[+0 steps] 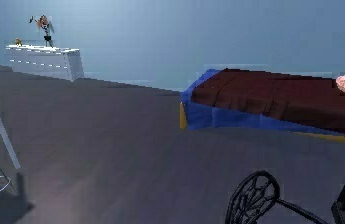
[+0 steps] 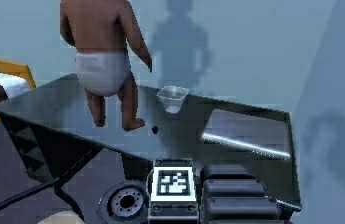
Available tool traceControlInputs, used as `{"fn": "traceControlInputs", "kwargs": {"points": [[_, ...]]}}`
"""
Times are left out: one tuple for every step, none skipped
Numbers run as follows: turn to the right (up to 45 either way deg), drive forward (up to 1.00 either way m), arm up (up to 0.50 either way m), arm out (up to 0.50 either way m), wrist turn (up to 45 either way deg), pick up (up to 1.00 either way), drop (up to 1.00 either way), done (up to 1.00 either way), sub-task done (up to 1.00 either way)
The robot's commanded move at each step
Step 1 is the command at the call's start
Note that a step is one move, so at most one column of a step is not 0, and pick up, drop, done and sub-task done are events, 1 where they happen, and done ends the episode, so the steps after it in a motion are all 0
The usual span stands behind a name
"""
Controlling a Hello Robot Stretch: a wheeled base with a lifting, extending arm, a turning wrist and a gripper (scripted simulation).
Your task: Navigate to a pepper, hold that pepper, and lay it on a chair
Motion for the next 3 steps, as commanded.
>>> {"fn": "traceControlInputs", "kwargs": {"points": [[0.0,0.25,0.0,0.0,0.0,0.0,0.0,0.0,0.0],[-3.0,0.0,0.0,0.0,0.0,0.0,0.0,0.0,0.0],[0.0,0.0,0.0,0.3,0.0,0.0,0.0,0.0,0.0]]}}
